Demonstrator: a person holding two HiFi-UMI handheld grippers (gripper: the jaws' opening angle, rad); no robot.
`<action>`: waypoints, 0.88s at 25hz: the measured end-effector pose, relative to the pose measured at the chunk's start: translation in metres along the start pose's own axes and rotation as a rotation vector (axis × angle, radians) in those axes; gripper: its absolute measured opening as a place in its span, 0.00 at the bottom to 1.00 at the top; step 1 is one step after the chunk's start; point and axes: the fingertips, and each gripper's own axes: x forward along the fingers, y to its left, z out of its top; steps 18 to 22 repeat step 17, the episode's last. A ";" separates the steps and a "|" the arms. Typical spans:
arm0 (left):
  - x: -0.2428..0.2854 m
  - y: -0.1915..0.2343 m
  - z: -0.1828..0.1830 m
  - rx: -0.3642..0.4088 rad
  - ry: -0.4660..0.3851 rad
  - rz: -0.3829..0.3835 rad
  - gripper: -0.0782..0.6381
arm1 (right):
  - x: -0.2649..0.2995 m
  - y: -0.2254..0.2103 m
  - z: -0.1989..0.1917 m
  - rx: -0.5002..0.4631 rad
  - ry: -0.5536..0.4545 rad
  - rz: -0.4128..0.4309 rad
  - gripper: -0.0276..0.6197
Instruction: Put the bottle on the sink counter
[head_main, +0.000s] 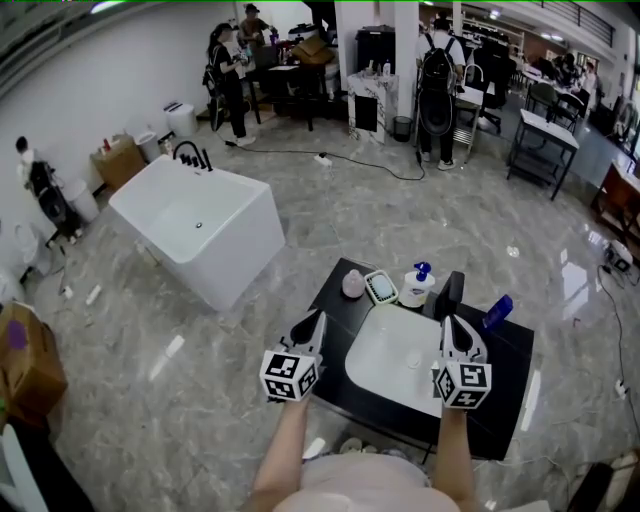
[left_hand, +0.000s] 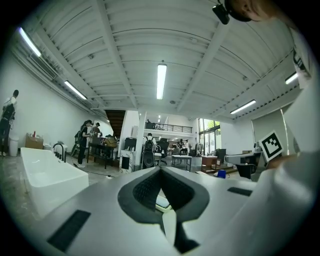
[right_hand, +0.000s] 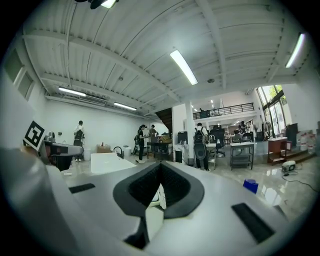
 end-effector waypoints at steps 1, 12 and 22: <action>0.001 -0.001 0.000 -0.002 -0.001 -0.003 0.15 | 0.000 -0.001 0.000 0.000 -0.001 0.000 0.06; 0.000 -0.001 -0.002 -0.022 -0.001 0.003 0.15 | -0.007 -0.004 0.000 -0.005 0.005 0.000 0.06; 0.001 -0.004 0.001 -0.032 -0.002 -0.003 0.15 | -0.010 -0.005 0.000 -0.004 0.011 0.003 0.06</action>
